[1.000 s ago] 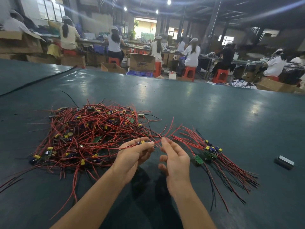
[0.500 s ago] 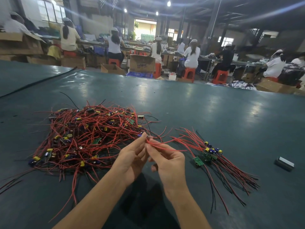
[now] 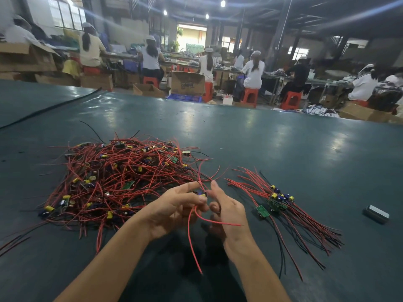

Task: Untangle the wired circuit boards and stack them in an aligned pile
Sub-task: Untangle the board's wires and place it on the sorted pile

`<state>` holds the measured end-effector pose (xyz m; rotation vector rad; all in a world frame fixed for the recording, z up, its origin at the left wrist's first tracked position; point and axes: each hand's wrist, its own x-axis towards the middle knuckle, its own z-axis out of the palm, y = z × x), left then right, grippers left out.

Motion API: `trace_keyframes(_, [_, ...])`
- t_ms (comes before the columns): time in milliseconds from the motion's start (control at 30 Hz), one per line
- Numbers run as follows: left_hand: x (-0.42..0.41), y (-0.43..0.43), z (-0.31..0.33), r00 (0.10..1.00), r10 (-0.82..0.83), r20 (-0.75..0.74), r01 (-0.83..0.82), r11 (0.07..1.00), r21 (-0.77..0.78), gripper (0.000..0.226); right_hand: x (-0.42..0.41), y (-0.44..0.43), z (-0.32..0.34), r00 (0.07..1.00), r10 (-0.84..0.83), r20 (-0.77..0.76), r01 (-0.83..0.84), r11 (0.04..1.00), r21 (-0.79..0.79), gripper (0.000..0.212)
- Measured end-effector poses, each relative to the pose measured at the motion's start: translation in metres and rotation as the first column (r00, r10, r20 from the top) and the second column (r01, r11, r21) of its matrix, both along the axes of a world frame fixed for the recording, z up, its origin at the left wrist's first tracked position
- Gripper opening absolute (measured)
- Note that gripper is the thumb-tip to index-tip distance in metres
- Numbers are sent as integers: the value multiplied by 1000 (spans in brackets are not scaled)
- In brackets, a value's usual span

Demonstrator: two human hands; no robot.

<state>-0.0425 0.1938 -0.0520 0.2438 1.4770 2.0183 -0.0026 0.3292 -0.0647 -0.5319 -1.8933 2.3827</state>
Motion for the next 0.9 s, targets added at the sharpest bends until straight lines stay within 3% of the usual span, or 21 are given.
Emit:
trace_keyframes(133, [-1, -1, -4, 994, -99, -55, 98, 995, -9, 39, 4, -6, 4, 983, 182, 34, -179, 981, -77, 31])
trace_keyframes(233, [-3, 4, -7, 999, -37, -30, 36, 999, -31, 45, 5, -5, 6, 989, 146, 15, -141, 974, -178, 23])
trace_keyframes(333, [-3, 11, -12, 994, 84, 67, -88, 994, 57, 30, 4, -4, 7, 999, 49, -6, -49, 961, -273, 24])
trace_keyframes(400, [-1, 16, -19, 988, 150, 33, -152, 987, 60, 26, 5, -4, 8, 999, -30, -26, 21, 956, -293, 25])
trace_keyframes(500, [6, 25, -25, 975, 212, -71, -211, 977, 17, 22, 6, -4, 11, 990, -121, -78, 97, 961, -258, 25])
trace_keyframes(633, [11, 27, -25, 961, 233, -146, -222, 971, 86, 30, 8, -8, 10, 968, -196, -154, 175, 975, -140, 21])
trace_keyframes(700, [12, 28, -27, 944, 233, -234, -216, 972, 98, 20, 10, -12, 10, 961, -205, -186, 181, 974, -139, 20])
trace_keyframes(767, [15, 31, -27, 906, 260, -333, -244, 966, 89, 13, 11, -17, 10, 959, -192, -206, 172, 978, -114, 20])
trace_keyframes(900, [15, 36, -27, 800, 398, -448, -410, 909, 75, 31, 12, -21, 8, 937, -177, -300, 162, 984, -72, 29])
